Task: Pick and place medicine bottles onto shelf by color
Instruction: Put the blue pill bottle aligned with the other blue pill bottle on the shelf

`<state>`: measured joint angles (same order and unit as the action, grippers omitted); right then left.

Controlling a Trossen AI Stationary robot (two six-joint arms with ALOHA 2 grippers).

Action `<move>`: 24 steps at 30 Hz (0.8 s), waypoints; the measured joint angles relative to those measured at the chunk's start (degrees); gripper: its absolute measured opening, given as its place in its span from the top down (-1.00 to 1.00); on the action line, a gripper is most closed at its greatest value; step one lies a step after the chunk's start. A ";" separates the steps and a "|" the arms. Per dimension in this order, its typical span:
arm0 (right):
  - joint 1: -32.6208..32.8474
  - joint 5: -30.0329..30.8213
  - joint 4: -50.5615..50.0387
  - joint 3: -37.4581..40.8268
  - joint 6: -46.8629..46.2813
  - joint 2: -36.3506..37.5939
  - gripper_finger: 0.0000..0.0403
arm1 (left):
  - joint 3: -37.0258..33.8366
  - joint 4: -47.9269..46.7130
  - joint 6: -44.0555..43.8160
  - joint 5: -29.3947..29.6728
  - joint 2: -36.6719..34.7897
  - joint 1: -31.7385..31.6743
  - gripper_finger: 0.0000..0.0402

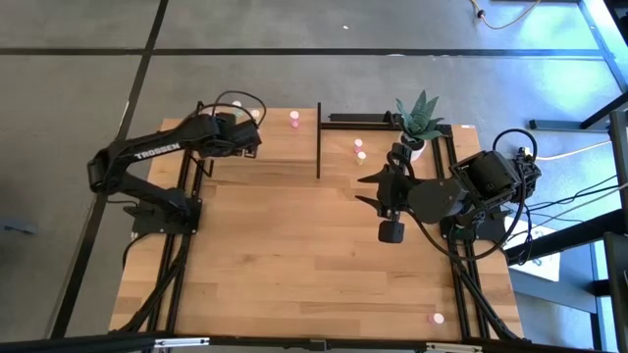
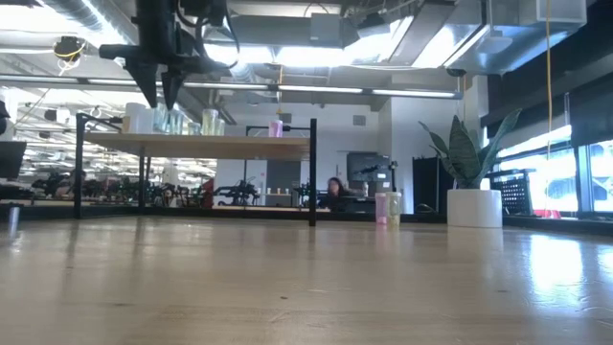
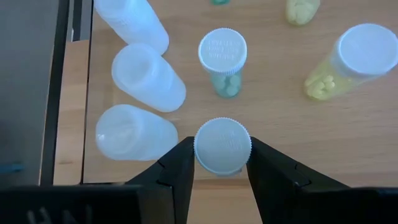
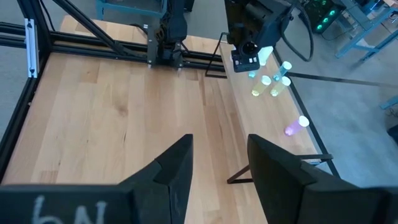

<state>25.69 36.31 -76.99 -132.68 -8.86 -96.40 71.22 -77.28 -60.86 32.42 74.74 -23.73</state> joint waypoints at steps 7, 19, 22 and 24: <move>0.01 -0.41 0.00 0.00 0.11 0.00 0.24 | 0.02 0.45 -0.01 0.00 -1.16 0.00 0.33; -0.01 -0.43 0.00 0.00 0.11 0.00 0.24 | 0.02 1.60 -0.02 1.11 -1.16 0.00 0.33; 0.01 -0.43 0.00 -0.01 0.12 0.00 0.24 | 0.02 2.22 -0.02 1.11 -1.16 0.00 0.34; 0.01 -0.43 0.00 0.00 0.12 0.00 0.24 | 0.02 2.38 0.00 1.11 -1.16 0.00 0.33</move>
<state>25.69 35.88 -76.99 -132.68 -8.74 -96.40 71.24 -74.90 -60.87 33.54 73.58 -23.73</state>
